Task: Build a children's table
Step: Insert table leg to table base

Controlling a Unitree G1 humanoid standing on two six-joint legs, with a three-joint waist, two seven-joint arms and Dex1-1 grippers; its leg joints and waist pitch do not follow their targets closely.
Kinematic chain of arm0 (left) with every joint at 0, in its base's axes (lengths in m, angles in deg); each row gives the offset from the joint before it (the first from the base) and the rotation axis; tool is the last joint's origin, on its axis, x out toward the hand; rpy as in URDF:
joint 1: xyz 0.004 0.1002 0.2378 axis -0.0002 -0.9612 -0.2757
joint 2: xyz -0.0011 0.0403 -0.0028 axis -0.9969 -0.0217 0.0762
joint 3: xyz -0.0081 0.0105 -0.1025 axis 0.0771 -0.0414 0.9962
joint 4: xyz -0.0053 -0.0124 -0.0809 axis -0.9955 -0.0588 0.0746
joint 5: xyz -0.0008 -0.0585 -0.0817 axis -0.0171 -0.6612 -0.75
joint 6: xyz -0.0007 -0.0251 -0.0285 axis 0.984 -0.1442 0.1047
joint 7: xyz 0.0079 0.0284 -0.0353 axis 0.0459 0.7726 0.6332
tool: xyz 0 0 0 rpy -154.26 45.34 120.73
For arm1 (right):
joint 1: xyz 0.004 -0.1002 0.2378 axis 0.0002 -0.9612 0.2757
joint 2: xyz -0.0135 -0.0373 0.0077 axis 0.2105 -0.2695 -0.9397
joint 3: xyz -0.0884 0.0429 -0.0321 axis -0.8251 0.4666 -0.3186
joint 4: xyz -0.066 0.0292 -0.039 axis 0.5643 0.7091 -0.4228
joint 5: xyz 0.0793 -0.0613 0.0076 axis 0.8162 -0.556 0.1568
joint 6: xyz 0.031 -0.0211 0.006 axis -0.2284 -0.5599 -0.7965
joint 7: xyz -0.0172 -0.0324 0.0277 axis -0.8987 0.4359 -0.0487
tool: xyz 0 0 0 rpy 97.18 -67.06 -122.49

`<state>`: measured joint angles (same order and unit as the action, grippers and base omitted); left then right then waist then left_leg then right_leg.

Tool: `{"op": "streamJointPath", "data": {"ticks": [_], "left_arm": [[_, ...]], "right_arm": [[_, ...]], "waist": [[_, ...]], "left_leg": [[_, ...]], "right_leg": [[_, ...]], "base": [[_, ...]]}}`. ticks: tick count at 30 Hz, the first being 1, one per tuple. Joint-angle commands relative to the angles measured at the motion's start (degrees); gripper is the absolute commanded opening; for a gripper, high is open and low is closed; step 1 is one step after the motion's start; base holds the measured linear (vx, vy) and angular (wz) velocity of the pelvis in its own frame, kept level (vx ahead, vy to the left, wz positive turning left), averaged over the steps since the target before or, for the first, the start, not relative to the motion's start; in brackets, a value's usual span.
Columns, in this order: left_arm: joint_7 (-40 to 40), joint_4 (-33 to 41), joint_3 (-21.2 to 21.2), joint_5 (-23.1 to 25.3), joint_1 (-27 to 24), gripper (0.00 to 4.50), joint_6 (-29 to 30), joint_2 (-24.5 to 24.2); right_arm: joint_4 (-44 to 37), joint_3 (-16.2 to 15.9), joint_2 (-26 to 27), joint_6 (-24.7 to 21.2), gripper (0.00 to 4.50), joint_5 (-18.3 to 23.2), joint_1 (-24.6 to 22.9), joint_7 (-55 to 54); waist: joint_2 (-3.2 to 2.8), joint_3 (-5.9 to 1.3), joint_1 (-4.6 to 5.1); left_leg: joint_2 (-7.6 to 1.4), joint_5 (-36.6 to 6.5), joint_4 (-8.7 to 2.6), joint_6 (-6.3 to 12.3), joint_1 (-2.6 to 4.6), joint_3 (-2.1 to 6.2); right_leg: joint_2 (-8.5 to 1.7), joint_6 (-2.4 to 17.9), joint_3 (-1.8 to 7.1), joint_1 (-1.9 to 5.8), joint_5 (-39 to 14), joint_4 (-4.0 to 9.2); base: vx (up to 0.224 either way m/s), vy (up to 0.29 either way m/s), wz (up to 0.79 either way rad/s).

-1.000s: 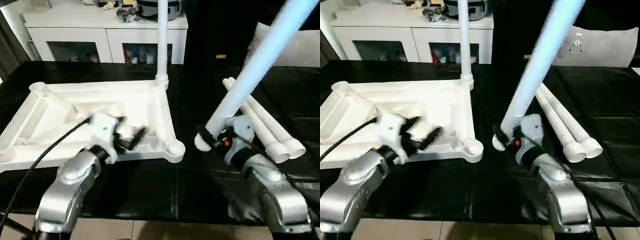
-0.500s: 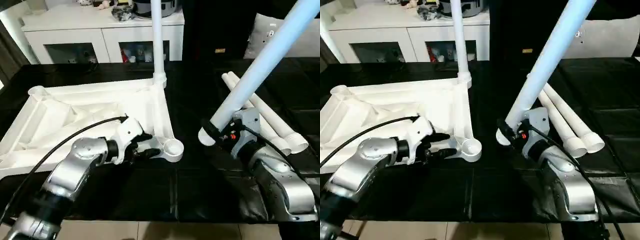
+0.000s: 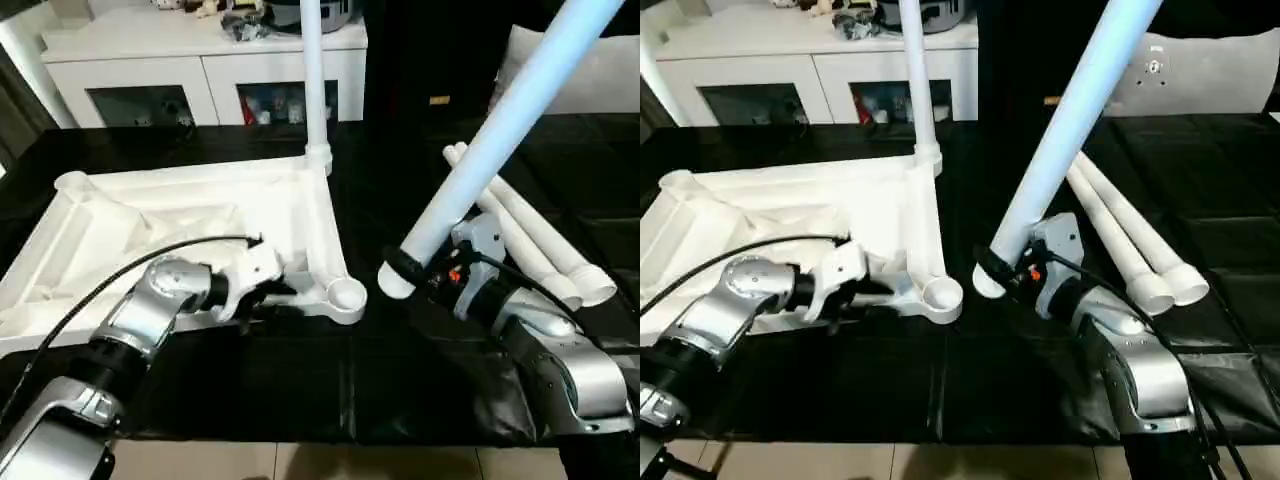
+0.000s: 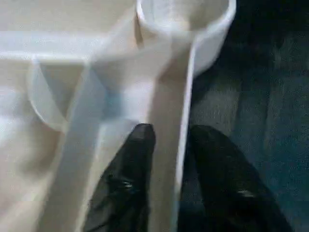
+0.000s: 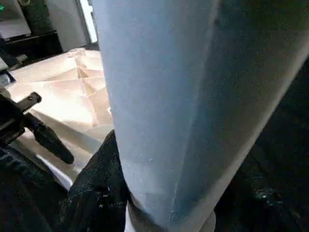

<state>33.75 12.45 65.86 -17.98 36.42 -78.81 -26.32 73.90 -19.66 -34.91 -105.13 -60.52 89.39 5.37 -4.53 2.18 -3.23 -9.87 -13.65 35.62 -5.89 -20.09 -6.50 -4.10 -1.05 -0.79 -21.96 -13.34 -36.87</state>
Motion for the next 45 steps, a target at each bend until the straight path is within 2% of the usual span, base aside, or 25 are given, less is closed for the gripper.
{"op": "streamJointPath", "data": {"ticks": [1, 2, 5, 9, 10, 12, 14, 17, 18, 20, 21, 23, 24, 27, 29, 37, 40, 45], "left_arm": [[0.43, -1.74, 0.10, 0.95, 1.14, 1.28, -1.54, -0.56], [0.21, -2.23, 0.21, 1.18, 1.26, 1.05, -1.84, -0.57], [0.07, -2.79, 0.54, 1.34, 1.34, 0.97, -2.31, -0.48], [0.53, -3.81, 1.97, 0.10, 1.23, 0.56, -4.16, 0.78], [0.75, -3.63, 2.59, -0.69, 1.05, 0.56, -3.97, 1.45], [0.69, -2.86, 2.88, -1.31, 0.68, 0.26, -3.28, 1.92], [-0.95, -0.93, 3.10, -1.90, -0.48, 0.12, -1.00, 3.39], [-7.12, -1.18, 4.09, -1.48, -1.20, 0.05, -0.07, 6.70], [-8.97, -0.93, 4.92, -2.23, -1.41, 0.05, 1.50, 8.11], [-11.46, 0.26, 6.07, -3.11, -2.21, 0.00, 3.74, 10.10], [-12.19, 1.04, 6.33, -2.97, -2.78, 0.00, 4.34, 10.70], [-12.09, 2.62, 6.19, -2.34, -3.97, 0.00, 2.90, 10.76], [-11.97, 3.68, 6.45, -2.63, -4.64, 0.00, 3.42, 10.83], [-11.14, 5.50, 4.24, 0.45, -6.52, 0.00, 1.03, 8.62], [-9.65, 6.41, 2.82, 2.19, -7.41, 0.00, 1.29, 7.04], [-10.43, 8.21, 2.97, 3.76, -7.99, 0.00, 2.39, 6.14], [-8.08, 9.03, 1.30, 4.52, -7.93, 0.00, 3.32, 4.78], [-5.69, 9.37, 0.21, 5.11, -7.43, 0.00, 3.65, 3.84]], "right_arm": [[0.36, -1.15, -0.21, 0.11, 1.89, 0.74, 1.64, 0.69], [0.53, -1.29, -0.18, 0.21, 1.89, 0.63, 1.83, 0.78], [0.90, -1.70, -0.05, 0.76, 1.89, 0.18, 2.23, 1.04], [1.93, -2.62, 0.45, 1.14, 1.89, -0.41, 3.47, 1.86], [2.43, -3.02, 0.63, 1.26, 1.89, -0.58, 4.16, 2.09], [2.87, -3.31, 0.82, 1.24, 1.89, -0.63, 4.79, 2.22], [4.20, -4.51, 0.95, 1.32, 1.89, -1.19, 6.47, 2.71], [5.53, -5.73, 1.12, 0.51, 1.89, -1.62, 7.94, 3.15], [5.97, -6.19, 1.25, 0.29, 1.89, -1.86, 8.39, 3.25], [6.98, -7.16, 1.50, 0.64, 1.89, -2.73, 9.24, 3.45], [7.53, -7.51, 1.71, 0.89, 1.89, -3.13, 9.64, 3.54], [8.53, -7.66, 2.11, 1.21, 1.89, -3.41, 10.24, 3.50], [9.10, -7.81, 2.22, 1.28, 1.89, -3.47, 10.57, 3.51], [11.16, -8.42, 2.29, 2.02, 1.89, -4.20, 11.53, 3.38], [12.13, -8.58, 2.25, 2.27, 1.89, -4.35, 12.14, 3.29], [13.34, -8.99, 1.65, 2.31, 1.89, -5.09, 12.99, 4.79], [14.03, -10.39, 0.79, 1.39, 1.89, -5.36, 13.38, 6.02], [14.53, -10.92, 0.43, 0.04, 1.89, -5.96, 13.82, 6.91]], "waist": [[0.68, -3.16, -0.21], [0.91, -3.14, -0.23], [0.91, -3.05, -0.22], [0.87, -3.00, -0.35], [0.87, -2.89, -0.29], [0.84, -2.92, -0.27], [0.67, -2.99, -0.25], [1.00, -3.19, -0.29], [0.94, -3.31, -0.32], [1.16, -3.29, -0.24], [1.55, -3.24, -0.15], [1.41, -3.28, -0.06], [2.01, -3.27, 0.05], [2.11, -3.25, 0.26], [1.87, -3.29, 0.24], [2.05, -3.20, 0.39], [2.08, -3.20, 0.52], [2.11, -3.20, 0.65]], "left_leg": [[-1.11, -2.67, -4.66, 0.21, -0.55, -0.70], [-1.15, -2.60, -4.68, 0.25, -0.57, -0.76], [-1.16, -2.45, -4.75, 0.39, -0.65, -0.81], [-1.21, -2.83, -4.81, 0.48, -0.62, -0.88], [-1.20, -3.52, -4.86, 0.39, -0.62, -0.94], [-1.34, -3.94, -4.95, 0.28, -0.55, -0.92], [-1.42, -3.17, -4.95, 0.35, -0.53, -0.92], [-1.34, -0.46, -4.61, 1.30, -0.78, -1.01], [-1.29, 0.20, -4.51, 1.45, -0.80, -1.03], [-1.14, 1.22, -4.38, 2.01, -0.88, -1.12], [-1.19, 1.12, -4.45, 2.36, -1.09, -1.15], [-1.22, 1.12, -4.48, 3.13, -1.04, -1.10], [-1.18, 1.26, -4.48, 3.45, -1.10, -1.21], [-1.19, 2.13, -4.55, 4.45, -1.09, -1.25], [-1.30, 2.84, -4.49, 4.76, -0.94, -1.30], [-1.45, 2.18, -4.65, 4.40, -0.70, -1.33], [-1.40, 2.21, -4.64, 4.42, -0.74, -1.32], [-1.41, 2.73, -4.60, 4.72, -0.61, -1.39]], "right_leg": [[-2.53, 13.62, 1.58, 3.34, 1.88, 4.21], [-2.58, 13.77, 1.58, 3.40, 2.26, 4.23], [-2.63, 13.83, 1.57, 3.36, 2.17, 4.26], [-2.75, 13.69, 1.65, 3.29, 1.10, 4.38], [-2.75, 13.79, 1.63, 3.23, 0.19, 4.51], [-2.79, 13.91, 1.64, 3.19, -0.27, 4.46], [-2.79, 14.30, 1.57, 3.15, 1.02, 4.31], [-2.78, 14.84, 1.56, 3.47, 5.97, 4.03], [-2.78, 14.99, 1.53, 3.56, 7.01, 3.91], [-2.68, 15.46, 1.39, 3.59, 8.47, 3.89], [-2.79, 15.39, 1.42, 3.79, 7.89, 3.91], [-2.81, 15.08, 1.41, 3.71, 7.47, 4.08], [-2.72, 14.90, 1.45, 3.76, 7.51, 4.17], [-2.75, 14.49, 1.39, 3.66, 6.50, 4.15], [-2.77, 14.43, 1.45, 3.48, 6.88, 4.09], [-2.70, 15.21, 1.38, 3.42, 7.39, 4.05], [-2.67, 15.50, 1.41, 3.50, 7.92, 4.00], [-2.63, 16.14, 1.41, 3.38, 8.90, 3.95]], "base": [[0.000, 0.000, 0.00], [0.000, 0.000, 0.00], [0.000, 0.000, 0.00], [0.000, 0.000, 0.00], [0.000, 0.000, 0.00], [0.000, 0.000, 0.00], [0.000, 0.000, 0.00], [0.000, 0.000, 0.00], [0.000, 0.000, 0.00], [0.000, 0.000, 0.00], [0.000, 0.000, 0.00], [0.000, 0.000, 0.00], [0.000, 0.000, 0.00], [0.000, 0.000, 0.00], [0.000, 0.000, 0.00], [0.000, 0.000, 0.00], [0.000, 0.000, 0.00], [0.000, 0.000, 0.00]]}}
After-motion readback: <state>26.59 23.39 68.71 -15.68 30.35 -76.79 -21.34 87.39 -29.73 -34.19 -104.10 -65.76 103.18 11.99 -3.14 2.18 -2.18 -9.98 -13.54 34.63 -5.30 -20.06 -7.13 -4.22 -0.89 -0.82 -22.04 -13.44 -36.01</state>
